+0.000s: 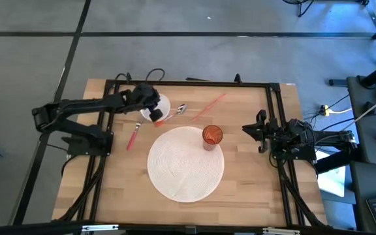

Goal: Pick & Place Utensil
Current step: Put the white bowl on the white mat to the bottom left of the cup

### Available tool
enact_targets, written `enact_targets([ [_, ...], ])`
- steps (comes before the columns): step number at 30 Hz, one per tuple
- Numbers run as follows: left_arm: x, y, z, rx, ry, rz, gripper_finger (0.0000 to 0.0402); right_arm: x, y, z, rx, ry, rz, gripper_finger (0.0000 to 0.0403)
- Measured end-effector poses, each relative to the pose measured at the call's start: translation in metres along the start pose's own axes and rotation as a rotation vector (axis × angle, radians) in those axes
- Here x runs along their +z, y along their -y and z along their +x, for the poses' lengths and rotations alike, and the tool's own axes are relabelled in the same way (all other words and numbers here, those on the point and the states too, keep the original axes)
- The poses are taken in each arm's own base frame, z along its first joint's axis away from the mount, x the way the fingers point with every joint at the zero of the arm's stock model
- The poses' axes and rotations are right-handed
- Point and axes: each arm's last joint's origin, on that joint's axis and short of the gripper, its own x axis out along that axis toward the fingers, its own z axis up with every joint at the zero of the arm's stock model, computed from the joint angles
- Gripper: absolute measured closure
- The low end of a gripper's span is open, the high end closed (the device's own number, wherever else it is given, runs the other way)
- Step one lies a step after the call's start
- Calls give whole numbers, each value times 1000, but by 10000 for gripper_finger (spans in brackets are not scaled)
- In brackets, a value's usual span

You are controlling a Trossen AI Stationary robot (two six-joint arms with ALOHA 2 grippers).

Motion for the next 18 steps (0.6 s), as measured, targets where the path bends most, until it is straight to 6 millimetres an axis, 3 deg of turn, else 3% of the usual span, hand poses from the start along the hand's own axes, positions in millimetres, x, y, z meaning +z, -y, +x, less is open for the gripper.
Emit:
enact_targets([
  [5,6,2,9,-21,-173,40,345,0,0,0,0,0,0,351],
  [10,14,7,10,-84,-352,77,269,-2,0,0,-1,-18,-2,351],
  [14,14,18,10,-192,-423,136,216,-3,0,0,-2,-32,-1,351],
  [18,12,28,14,-220,-435,211,191,-3,0,0,-2,-31,0,351],
])
